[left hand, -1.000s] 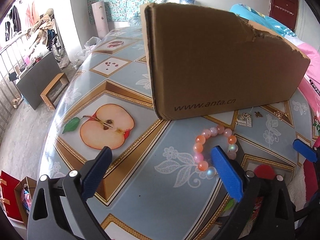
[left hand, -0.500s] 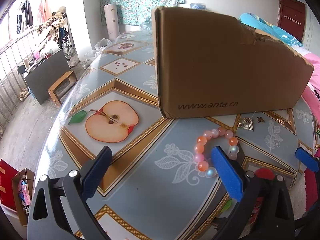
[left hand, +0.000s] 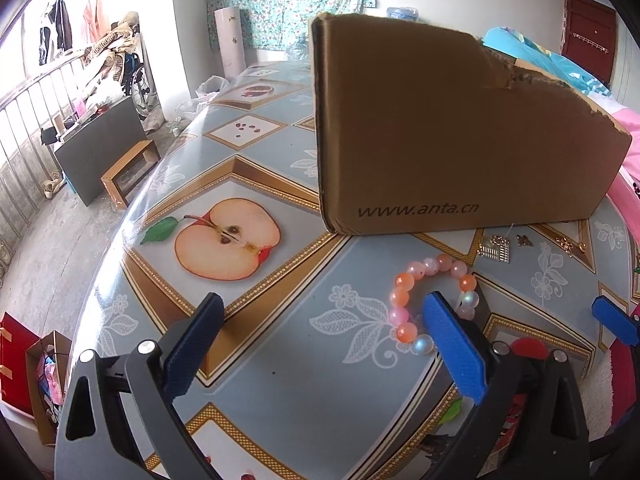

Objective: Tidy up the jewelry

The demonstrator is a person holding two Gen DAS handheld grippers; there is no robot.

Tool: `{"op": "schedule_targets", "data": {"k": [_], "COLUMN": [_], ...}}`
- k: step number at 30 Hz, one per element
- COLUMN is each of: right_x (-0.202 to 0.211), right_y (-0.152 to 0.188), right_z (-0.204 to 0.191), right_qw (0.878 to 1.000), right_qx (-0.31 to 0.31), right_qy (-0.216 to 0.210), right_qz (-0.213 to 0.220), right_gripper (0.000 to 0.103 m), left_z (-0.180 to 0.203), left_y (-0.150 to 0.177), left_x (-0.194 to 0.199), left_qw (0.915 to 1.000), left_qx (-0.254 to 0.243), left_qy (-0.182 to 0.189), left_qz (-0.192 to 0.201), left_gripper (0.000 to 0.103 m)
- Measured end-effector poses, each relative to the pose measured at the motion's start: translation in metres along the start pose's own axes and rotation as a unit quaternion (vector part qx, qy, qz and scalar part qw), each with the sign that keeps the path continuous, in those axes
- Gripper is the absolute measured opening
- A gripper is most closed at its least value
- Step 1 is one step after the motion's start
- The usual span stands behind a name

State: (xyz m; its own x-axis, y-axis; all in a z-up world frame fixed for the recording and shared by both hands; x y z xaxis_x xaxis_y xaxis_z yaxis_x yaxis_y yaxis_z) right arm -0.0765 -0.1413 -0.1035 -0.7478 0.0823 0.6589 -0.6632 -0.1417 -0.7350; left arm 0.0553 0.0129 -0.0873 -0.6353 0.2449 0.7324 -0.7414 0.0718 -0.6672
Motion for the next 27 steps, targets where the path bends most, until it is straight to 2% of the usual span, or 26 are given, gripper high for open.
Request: {"op": "schedule_targets", "data": {"k": [5,10,13,17,19,21,23,27], "right_x": [-0.002,-0.002,-0.002,-0.002,-0.002,-0.003,-0.004,-0.003], "right_y": [-0.006,-0.012,-0.015,-0.021,-0.025,-0.029,-0.033,-0.031], "right_z": [0.003,0.012,0.019,0.031,0.039,0.048,0.059,0.075], "right_qw": [1.000,0.999,0.998,0.996,0.995,0.994,0.993,0.991], "right_qx": [-0.005,-0.025,-0.044,-0.069,-0.080,-0.096,-0.110,-0.129], "right_qy": [-0.007,-0.026,-0.040,-0.052,-0.050,-0.051,-0.043,-0.036], "right_qz": [-0.009,-0.017,-0.020,-0.019,-0.015,-0.014,-0.014,-0.015], "right_gripper": [0.095,0.095,0.093,0.080,0.076,0.074,0.069,0.063], "left_z": [0.001,0.002,0.010,0.035,0.049,0.057,0.059,0.069], "left_y": [-0.002,-0.004,-0.006,-0.012,-0.014,-0.017,-0.019,-0.022], "left_x": [-0.001,-0.001,0.008,0.023,0.028,0.026,0.023,0.025], "left_qw": [1.0000,0.9994,0.9986,0.9933,0.9892,0.9879,0.9862,0.9814], "left_qx": [0.000,-0.021,-0.048,-0.090,-0.109,-0.115,-0.103,-0.116], "left_qy": [-0.007,0.014,0.022,0.067,0.092,0.100,0.128,0.151], "left_qz": [-0.005,-0.025,-0.003,0.025,0.033,0.031,0.021,0.027], "left_gripper": [0.097,0.097,0.097,0.097,0.095,0.094,0.093,0.084]}}
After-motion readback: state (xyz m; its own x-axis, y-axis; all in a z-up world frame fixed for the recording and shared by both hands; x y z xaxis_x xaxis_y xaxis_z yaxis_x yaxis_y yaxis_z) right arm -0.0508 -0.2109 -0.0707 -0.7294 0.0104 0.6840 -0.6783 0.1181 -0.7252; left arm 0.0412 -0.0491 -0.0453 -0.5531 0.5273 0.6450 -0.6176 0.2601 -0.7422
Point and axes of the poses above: each gripper's, at about its wrist camera, not at the fingertips, and x roughly against the way its jaws point, z to its right, y to its underside, the point moved 5 cm from there along -x, roughly the way its jaws point, and after that the axes turned 13 degrees about y, right-handed, at the moved point
